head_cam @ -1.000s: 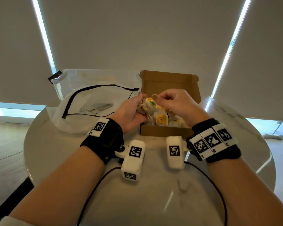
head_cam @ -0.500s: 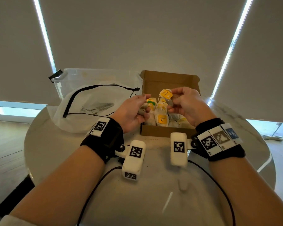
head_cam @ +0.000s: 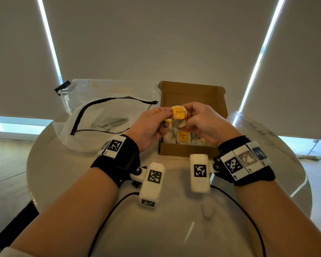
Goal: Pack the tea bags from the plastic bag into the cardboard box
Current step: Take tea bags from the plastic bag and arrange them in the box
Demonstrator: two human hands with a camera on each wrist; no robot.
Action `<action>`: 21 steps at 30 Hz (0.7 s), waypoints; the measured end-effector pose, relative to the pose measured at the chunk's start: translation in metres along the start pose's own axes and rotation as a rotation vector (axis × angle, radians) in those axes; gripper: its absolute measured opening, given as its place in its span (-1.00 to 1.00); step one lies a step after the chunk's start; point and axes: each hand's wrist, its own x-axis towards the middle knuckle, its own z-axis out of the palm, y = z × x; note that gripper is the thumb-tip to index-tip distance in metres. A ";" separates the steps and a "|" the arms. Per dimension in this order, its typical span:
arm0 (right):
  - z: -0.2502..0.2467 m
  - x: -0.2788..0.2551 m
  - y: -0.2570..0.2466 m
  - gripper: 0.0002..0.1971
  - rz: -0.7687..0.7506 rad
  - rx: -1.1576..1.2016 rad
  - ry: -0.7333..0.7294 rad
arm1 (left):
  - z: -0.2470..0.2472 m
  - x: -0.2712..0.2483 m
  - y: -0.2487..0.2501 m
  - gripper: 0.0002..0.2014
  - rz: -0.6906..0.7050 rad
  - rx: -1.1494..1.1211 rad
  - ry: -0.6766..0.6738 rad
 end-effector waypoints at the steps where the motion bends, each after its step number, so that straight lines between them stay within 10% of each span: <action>1: -0.001 -0.001 0.000 -0.54 -0.002 -0.039 -0.004 | 0.000 0.000 0.000 -0.82 -0.002 0.007 -0.005; 8: -0.004 -0.003 -0.003 -0.81 0.025 0.002 -0.042 | 0.000 -0.002 0.001 -0.85 0.018 0.059 -0.067; 13: -0.007 0.001 0.002 -0.91 -0.038 -0.048 0.194 | 0.003 -0.004 0.000 -0.87 0.017 0.071 -0.065; 21: -0.038 0.011 0.015 -0.88 0.307 -0.050 0.391 | 0.001 -0.002 0.005 -0.71 -0.131 -0.214 0.034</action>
